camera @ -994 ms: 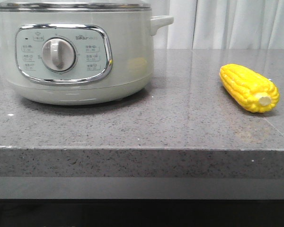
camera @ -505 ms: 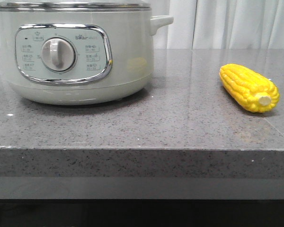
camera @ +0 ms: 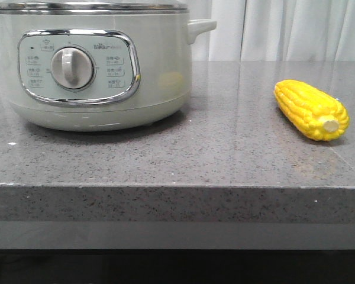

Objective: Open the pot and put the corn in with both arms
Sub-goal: 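Grasp the glass lid knob with the left gripper and lift the lid, then lower the right gripper onto the yellow corn cob and grasp it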

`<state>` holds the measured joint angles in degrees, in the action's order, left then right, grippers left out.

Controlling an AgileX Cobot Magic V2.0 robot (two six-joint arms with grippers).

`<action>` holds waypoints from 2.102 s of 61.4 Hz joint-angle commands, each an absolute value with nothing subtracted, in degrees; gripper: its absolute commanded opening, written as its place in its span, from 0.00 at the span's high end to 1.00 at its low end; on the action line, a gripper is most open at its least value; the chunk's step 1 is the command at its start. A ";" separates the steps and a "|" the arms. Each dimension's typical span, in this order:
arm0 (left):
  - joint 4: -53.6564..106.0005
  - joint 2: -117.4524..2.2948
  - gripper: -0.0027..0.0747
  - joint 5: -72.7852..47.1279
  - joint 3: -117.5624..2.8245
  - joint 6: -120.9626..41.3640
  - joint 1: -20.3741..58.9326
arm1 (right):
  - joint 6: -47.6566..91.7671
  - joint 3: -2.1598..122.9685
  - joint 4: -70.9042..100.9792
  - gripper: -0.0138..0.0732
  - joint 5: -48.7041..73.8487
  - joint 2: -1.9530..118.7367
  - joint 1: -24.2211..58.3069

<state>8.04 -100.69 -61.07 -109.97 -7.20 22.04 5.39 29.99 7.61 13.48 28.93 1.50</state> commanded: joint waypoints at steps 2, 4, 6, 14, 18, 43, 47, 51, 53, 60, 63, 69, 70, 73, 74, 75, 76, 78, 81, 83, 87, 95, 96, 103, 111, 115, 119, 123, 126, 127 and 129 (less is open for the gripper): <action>8.69 -97.86 0.19 -58.72 -112.18 -7.42 22.43 | 5.85 32.14 7.10 0.16 7.84 29.42 1.29; 8.53 -97.86 0.22 -58.84 -112.18 -7.42 22.43 | 5.85 32.14 7.10 0.16 7.67 29.42 1.29; 8.41 -97.86 0.25 -59.00 -112.18 -7.42 22.43 | 5.85 32.14 7.10 0.16 7.54 29.42 1.29; 8.16 -97.86 0.40 -60.51 -112.18 -7.42 22.43 | 5.85 32.14 7.10 0.16 7.43 29.42 1.29; 8.16 -97.86 0.46 -61.19 -112.18 -7.42 22.43 | 5.85 32.14 7.10 0.16 7.43 29.42 1.29; 7.65 -97.74 0.63 -61.72 -114.66 -7.42 22.43 | 5.85 32.14 7.10 0.16 7.43 29.42 1.29; 7.65 -97.74 0.63 -61.85 -115.68 -7.42 22.43 | 5.85 32.14 7.10 0.16 7.43 29.42 1.29; 7.65 -97.74 0.63 -61.85 -116.71 -7.42 22.43 | 5.85 32.14 7.10 0.16 7.43 29.42 1.29; 7.65 -97.61 0.63 -61.85 -117.29 -7.42 22.43 | 5.85 32.14 7.10 0.16 7.43 29.42 1.29; 7.65 -96.35 0.64 -61.72 -118.22 -7.42 22.43 | 5.85 32.14 7.10 0.16 7.43 29.42 1.29; 7.65 -95.35 0.64 -62.17 -118.22 -7.42 22.43 | 5.85 32.14 7.10 0.16 7.43 29.42 1.29; 7.83 -92.75 0.64 -64.69 -117.84 -7.42 22.43 | 5.85 32.14 7.10 0.16 7.43 29.42 1.29; 7.84 -92.27 0.64 -64.83 -117.54 -7.42 22.43 | 5.85 32.14 7.10 0.16 7.43 29.42 1.29; 8.39 -90.68 0.64 -64.65 -115.96 -7.53 22.43 | 5.85 32.14 7.10 0.16 7.43 29.42 1.29; 8.55 -89.77 0.64 -64.42 -115.10 -7.53 22.43 | 5.85 32.14 7.10 0.16 7.43 29.42 1.29; 8.65 -89.12 0.64 -64.11 -114.47 -7.53 22.43 | 5.85 32.14 7.10 0.16 7.43 29.42 1.29; 8.65 -88.43 0.64 -63.86 -113.81 -7.53 22.43 | 5.85 32.14 7.10 0.16 7.43 29.42 1.29; 8.86 -86.60 0.64 -63.20 -111.98 -7.53 22.43 | 5.85 32.14 7.10 0.16 7.43 29.42 1.29; 8.90 -83.90 0.64 -62.25 -109.64 -7.53 22.43 | 5.85 32.14 7.10 0.16 7.43 29.42 1.29; 8.90 -81.79 0.64 -61.49 -107.52 -7.53 22.43 | 5.85 32.14 7.10 0.16 7.36 29.42 1.29; 8.90 -78.03 0.64 -60.28 -103.02 -7.53 22.43 | 5.85 32.14 7.10 0.16 7.36 29.42 1.29; 8.90 -69.97 0.64 -58.41 -93.45 -7.53 22.43 | 5.85 32.14 7.10 0.16 7.36 29.62 1.29; 8.90 -69.15 0.64 -58.26 -92.37 -7.53 22.43 | 5.85 32.14 7.10 0.16 7.42 29.62 1.29; 8.90 -62.12 0.64 -57.72 -83.18 -7.29 22.43 | 5.85 32.14 7.10 0.16 7.61 30.67 1.29; 9.17 -54.23 0.64 -56.21 -73.15 -7.17 22.43 | 5.85 32.14 7.10 0.16 7.81 32.84 1.29; 9.29 -49.91 0.64 -55.34 -67.95 -7.17 22.43 | 5.85 32.14 7.10 0.16 7.81 34.42 1.29; 9.29 -45.29 0.64 -54.29 -63.68 -7.17 22.43 | 5.85 32.14 7.10 0.16 7.81 36.01 1.29; 9.29 -41.00 0.64 -53.39 -59.24 -7.17 22.43 | 5.80 32.22 7.10 0.16 7.81 38.41 1.29; 9.29 -38.18 0.64 -52.60 -56.75 -7.17 22.43 | 5.80 32.42 7.17 0.16 7.88 40.29 1.43; 9.29 -36.75 0.64 -52.22 -55.57 -7.17 22.43 | 5.80 32.59 7.30 0.16 7.94 40.86 1.50; 9.29 -34.90 0.64 -51.54 -54.08 -7.17 22.43 | 5.80 32.97 7.69 0.16 8.51 42.01 1.65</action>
